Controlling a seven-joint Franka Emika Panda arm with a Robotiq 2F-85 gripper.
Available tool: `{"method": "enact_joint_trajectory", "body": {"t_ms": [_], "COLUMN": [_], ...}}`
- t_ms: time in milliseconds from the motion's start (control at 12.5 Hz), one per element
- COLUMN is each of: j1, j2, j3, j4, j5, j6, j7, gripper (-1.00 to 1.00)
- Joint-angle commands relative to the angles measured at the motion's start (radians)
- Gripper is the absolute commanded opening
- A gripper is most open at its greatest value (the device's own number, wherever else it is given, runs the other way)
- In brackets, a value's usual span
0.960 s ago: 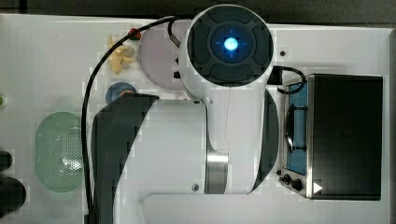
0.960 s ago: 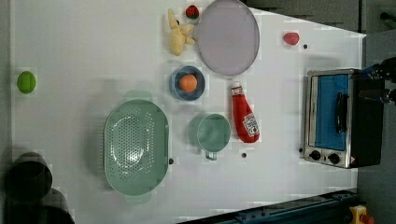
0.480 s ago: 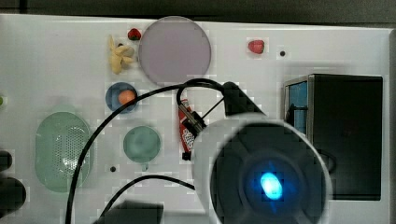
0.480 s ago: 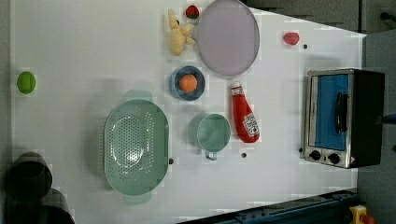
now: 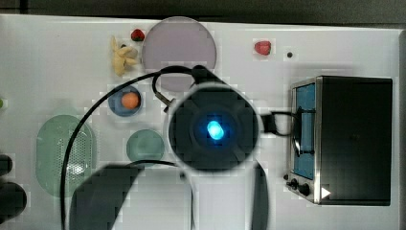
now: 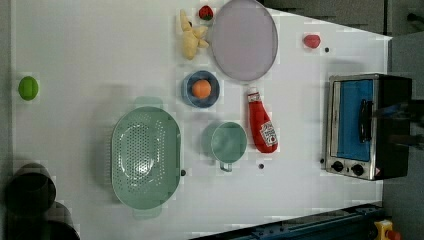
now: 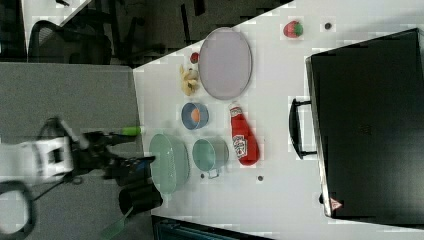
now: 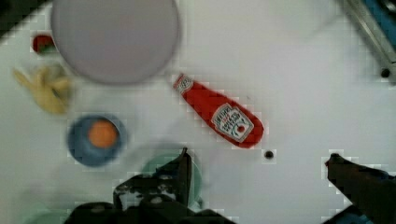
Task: Pick Ketchup from the table and place it in strainer.
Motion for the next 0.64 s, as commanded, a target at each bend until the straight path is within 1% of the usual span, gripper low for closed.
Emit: {"method": "enact_joint_trajectory", "body": {"t_ms": [80,400,640], "j1": [-0.002,-0.003,-0.003], "j2": [0.048,0.080,0.094], "j3": [0.018,0.031,0.032], "j4": [-0.083,-0.188,-0.285], "j5": [-0.004,-0.004,-0.004], "j6": [0.052,0.201,0.347], "j7": [-0.248,-0.567,-0.735], "gripper": [1.00,1.00,1.00]}}
